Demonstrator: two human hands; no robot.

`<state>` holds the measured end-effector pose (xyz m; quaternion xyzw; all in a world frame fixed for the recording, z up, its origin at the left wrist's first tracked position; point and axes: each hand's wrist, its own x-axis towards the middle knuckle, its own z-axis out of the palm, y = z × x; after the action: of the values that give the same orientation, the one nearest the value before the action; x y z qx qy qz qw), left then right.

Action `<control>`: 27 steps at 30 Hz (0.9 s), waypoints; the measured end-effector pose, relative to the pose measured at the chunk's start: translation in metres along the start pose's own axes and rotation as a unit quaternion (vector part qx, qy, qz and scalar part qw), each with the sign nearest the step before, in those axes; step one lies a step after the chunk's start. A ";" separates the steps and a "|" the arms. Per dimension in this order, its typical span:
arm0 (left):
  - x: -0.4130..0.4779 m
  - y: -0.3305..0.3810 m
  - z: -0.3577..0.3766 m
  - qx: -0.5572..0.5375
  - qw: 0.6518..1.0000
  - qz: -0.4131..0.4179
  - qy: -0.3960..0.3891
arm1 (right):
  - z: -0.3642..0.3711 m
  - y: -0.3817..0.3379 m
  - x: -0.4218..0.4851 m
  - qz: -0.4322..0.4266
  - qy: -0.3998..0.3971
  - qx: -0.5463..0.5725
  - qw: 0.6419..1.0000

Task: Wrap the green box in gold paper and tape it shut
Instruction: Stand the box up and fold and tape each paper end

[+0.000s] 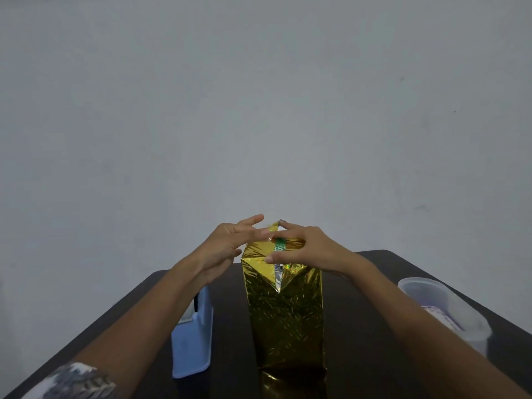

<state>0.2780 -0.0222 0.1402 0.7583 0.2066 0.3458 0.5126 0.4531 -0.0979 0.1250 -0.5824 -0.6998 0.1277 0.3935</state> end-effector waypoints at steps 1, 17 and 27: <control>0.001 -0.001 0.000 -0.004 1.000 -0.006 -0.007 | 0.000 0.000 0.000 -0.001 0.002 -0.001 1.000; 0.008 -0.005 0.002 0.095 0.995 0.039 0.009 | 0.003 -0.002 -0.002 -0.030 0.003 -0.014 0.999; 0.010 -0.007 0.003 0.110 0.990 -0.036 0.081 | 0.003 -0.002 -0.003 -0.010 0.025 -0.006 1.000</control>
<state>0.2877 -0.0147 0.1359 0.7719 0.3112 0.3623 0.4196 0.4495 -0.1004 0.1228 -0.5810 -0.6962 0.1052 0.4081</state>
